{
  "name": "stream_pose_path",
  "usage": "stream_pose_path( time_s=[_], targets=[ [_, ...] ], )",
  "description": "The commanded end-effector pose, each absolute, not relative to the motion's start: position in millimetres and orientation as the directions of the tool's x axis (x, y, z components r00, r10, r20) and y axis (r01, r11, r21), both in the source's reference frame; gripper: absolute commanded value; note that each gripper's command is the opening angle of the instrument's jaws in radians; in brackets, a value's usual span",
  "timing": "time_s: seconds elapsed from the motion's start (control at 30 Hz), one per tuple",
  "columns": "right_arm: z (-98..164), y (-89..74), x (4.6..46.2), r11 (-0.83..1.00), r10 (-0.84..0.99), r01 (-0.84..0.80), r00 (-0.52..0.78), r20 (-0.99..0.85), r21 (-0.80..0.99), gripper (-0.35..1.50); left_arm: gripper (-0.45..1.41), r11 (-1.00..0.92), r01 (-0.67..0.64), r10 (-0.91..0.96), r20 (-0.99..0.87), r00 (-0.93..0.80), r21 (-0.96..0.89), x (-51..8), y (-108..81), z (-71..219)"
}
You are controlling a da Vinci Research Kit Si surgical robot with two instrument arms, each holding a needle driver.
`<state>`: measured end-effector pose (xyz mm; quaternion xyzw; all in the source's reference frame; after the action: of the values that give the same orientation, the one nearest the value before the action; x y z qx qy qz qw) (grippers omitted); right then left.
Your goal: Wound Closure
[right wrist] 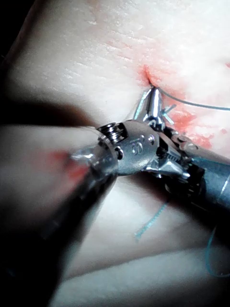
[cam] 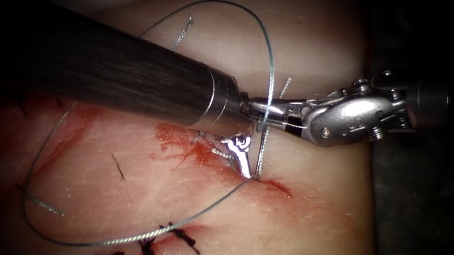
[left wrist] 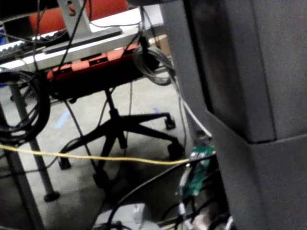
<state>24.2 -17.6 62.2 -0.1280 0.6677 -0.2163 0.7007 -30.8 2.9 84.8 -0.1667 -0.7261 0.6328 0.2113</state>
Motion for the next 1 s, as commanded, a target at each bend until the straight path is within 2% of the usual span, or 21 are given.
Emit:
stream_pose_path(
  time_s=[0.03, 0.33, 0.57, 1.0],
  targets=[
    [62.4, -17.7, 25.0, 0.871, -0.479, 0.129, 0.014, -0.878, -0.474, -0.35, -0.45, 0.138, -0.033, 0.508, 0.099, -0.856, -0.990, -31.3, 2.6, 85.3],
    [62.0, -17.6, 24.8, 0.874, -0.469, 0.141, -0.001, -0.883, -0.464, -0.35, -0.45, 0.135, -0.072, 0.497, 0.130, -0.858, -0.988, -32.0, 1.8, 85.2],
    [61.8, -17.3, 24.6, 0.892, -0.438, 0.123, -0.012, -0.899, -0.436, -0.35, -0.45, 0.208, -0.049, 0.499, 0.149, -0.854, -0.977, -32.2, 1.4, 84.7],
    [62.1, -16.0, 24.5, 0.922, -0.382, 0.061, -0.019, -0.924, -0.382, -0.35, -0.45, 0.221, -0.042, 0.497, 0.150, -0.855, -0.974, -31.9, 2.3, 84.3]
  ],
)
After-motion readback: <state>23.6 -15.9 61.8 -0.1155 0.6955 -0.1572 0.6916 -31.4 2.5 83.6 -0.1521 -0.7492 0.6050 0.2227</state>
